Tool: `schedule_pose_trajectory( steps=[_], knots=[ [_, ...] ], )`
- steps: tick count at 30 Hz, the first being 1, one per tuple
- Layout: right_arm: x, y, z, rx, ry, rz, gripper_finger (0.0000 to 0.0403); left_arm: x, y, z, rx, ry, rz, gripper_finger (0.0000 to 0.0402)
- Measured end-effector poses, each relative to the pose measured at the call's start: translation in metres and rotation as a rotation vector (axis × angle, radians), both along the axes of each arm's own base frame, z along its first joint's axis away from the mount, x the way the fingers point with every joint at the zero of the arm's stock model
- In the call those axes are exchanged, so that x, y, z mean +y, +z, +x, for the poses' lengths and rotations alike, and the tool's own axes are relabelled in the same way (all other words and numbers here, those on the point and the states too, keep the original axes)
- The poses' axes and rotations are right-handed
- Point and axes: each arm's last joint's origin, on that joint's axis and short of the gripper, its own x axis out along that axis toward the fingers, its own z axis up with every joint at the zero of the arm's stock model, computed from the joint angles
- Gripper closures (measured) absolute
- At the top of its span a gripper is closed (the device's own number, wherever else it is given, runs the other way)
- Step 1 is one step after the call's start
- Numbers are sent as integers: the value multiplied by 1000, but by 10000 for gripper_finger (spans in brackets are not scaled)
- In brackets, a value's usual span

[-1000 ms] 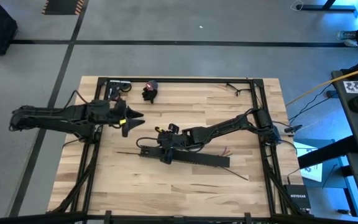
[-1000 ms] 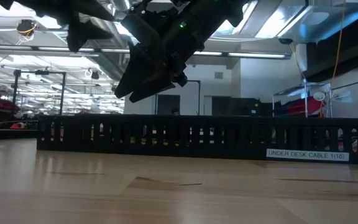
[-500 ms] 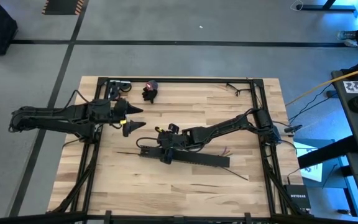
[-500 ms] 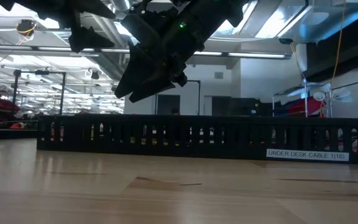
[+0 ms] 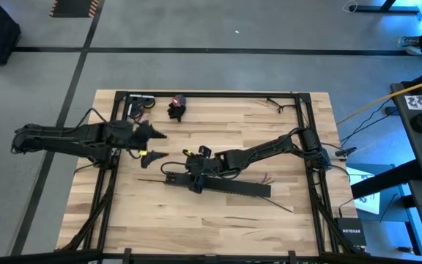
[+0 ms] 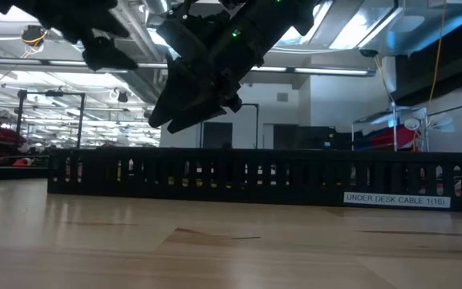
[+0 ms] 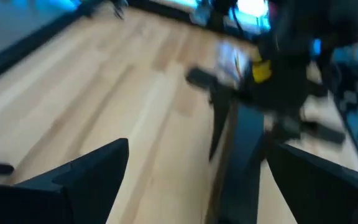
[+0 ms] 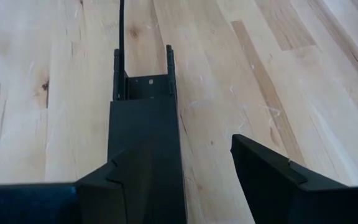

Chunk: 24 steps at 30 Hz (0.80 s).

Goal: Ziptie cables
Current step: Close the black cable duct with the cable duct cover

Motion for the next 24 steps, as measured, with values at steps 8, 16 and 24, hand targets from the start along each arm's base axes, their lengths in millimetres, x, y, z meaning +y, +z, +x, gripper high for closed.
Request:
schedule_pose_trajectory(
  steps=[8, 16, 24],
  knots=[
    [0, 1, 0, -4, 0, 1, 194, -15, -22, -5, 127, -116, 21, 27],
    [0, 1, 0, -4, 0, 1, 194, -28, -48, -10, 199, -177, -15, 27],
    [0, 1, 0, -4, 0, 1, 194, -38, -67, -13, 204, -245, -4, 27]
  ],
)
